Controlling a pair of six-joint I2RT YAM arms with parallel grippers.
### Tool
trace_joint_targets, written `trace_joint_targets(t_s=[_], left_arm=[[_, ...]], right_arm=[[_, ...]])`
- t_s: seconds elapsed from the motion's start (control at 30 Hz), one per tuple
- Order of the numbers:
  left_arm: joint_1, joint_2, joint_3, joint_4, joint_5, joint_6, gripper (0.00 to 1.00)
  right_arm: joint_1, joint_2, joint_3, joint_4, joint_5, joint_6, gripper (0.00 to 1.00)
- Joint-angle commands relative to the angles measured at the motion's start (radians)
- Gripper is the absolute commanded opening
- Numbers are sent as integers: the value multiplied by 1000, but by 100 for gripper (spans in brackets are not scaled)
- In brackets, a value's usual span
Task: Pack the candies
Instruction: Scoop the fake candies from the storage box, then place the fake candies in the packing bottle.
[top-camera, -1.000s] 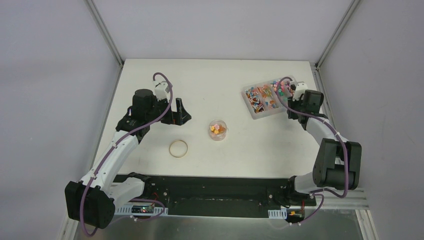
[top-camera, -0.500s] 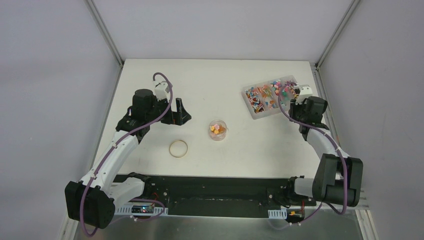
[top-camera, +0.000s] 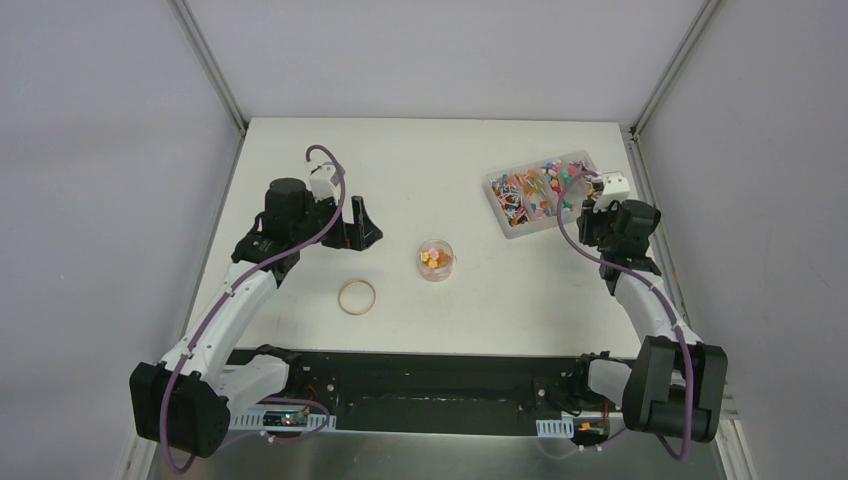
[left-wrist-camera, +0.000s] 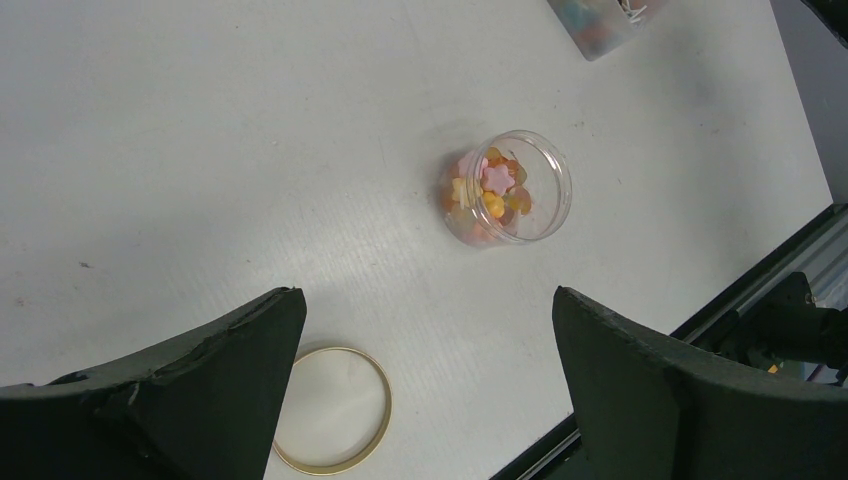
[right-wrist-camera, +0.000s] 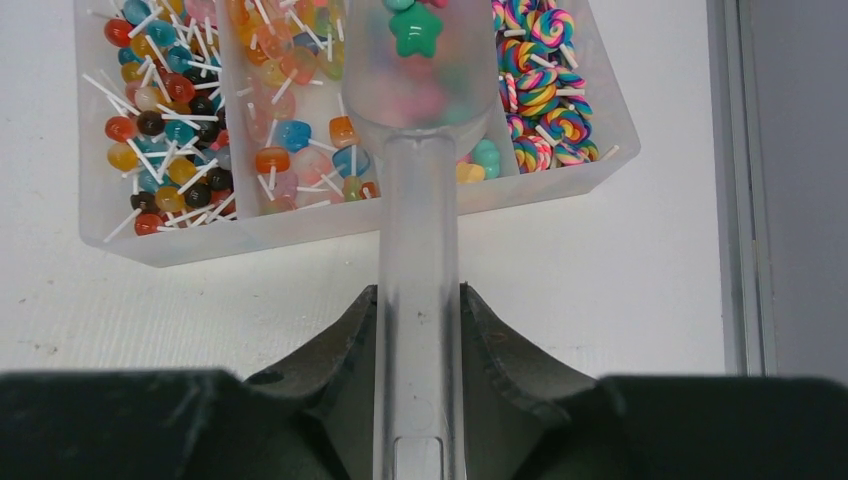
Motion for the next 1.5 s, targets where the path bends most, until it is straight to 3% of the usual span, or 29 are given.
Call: trace_joint_targets(t_s=[0.0, 0.77, 1.33, 1.47], left_arm=[[7, -23, -2, 29, -7, 10, 99], [7, -40, -3, 29, 0, 11, 99], [7, -34, -2, 33, -9, 8, 99], [7, -32, 1, 33, -11, 6, 99]], right_arm=[[-6, -64, -13, 105, -57, 20, 0], [18, -219, 2, 33, -282, 29, 0], [212, -235, 41, -76, -388, -63, 0], [253, -216, 87, -169, -414, -140, 0]])
